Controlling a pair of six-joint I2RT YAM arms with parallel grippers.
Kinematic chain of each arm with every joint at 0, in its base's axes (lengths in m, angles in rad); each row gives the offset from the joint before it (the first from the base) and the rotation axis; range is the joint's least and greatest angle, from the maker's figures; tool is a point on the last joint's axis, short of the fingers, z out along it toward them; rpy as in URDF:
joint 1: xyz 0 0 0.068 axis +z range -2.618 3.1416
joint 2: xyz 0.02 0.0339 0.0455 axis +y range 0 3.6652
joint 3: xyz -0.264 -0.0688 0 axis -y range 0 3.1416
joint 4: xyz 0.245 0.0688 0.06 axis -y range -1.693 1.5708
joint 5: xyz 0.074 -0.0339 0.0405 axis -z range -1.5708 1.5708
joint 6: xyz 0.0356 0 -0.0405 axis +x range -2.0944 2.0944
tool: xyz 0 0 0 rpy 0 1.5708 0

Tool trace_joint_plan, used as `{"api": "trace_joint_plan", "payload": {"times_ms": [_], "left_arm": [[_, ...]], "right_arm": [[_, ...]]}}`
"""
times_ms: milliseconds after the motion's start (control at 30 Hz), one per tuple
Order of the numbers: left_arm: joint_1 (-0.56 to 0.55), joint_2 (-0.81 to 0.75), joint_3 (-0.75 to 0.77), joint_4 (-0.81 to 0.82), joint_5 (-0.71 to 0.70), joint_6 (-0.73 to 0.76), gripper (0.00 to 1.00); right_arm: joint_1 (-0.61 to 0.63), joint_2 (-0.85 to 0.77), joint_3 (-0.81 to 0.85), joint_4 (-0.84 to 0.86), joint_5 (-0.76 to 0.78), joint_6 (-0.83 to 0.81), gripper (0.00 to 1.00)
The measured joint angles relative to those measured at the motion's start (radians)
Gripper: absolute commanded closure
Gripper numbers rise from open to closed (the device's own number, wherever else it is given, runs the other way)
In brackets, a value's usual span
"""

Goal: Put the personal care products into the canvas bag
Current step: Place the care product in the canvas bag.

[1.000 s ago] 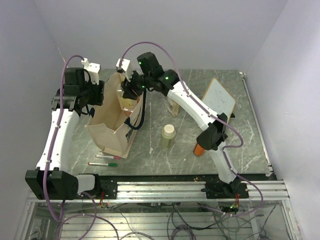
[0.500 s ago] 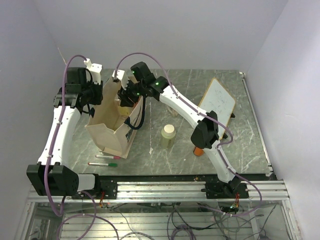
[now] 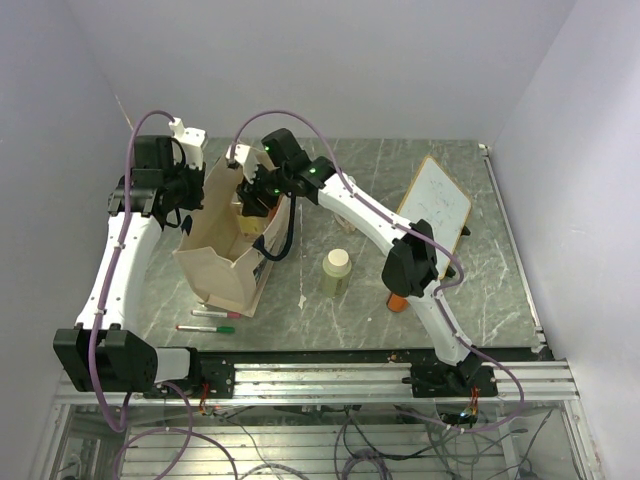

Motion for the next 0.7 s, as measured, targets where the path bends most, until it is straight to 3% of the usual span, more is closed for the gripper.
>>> {"api": "trace_joint_plan", "payload": {"times_ms": [700], "left_arm": [[0.001, -0.030, -0.018, 0.015, 0.020, 0.001, 0.93]], "right_arm": [[0.005, 0.034, -0.038, 0.038, 0.070, 0.016, 1.00]]}}
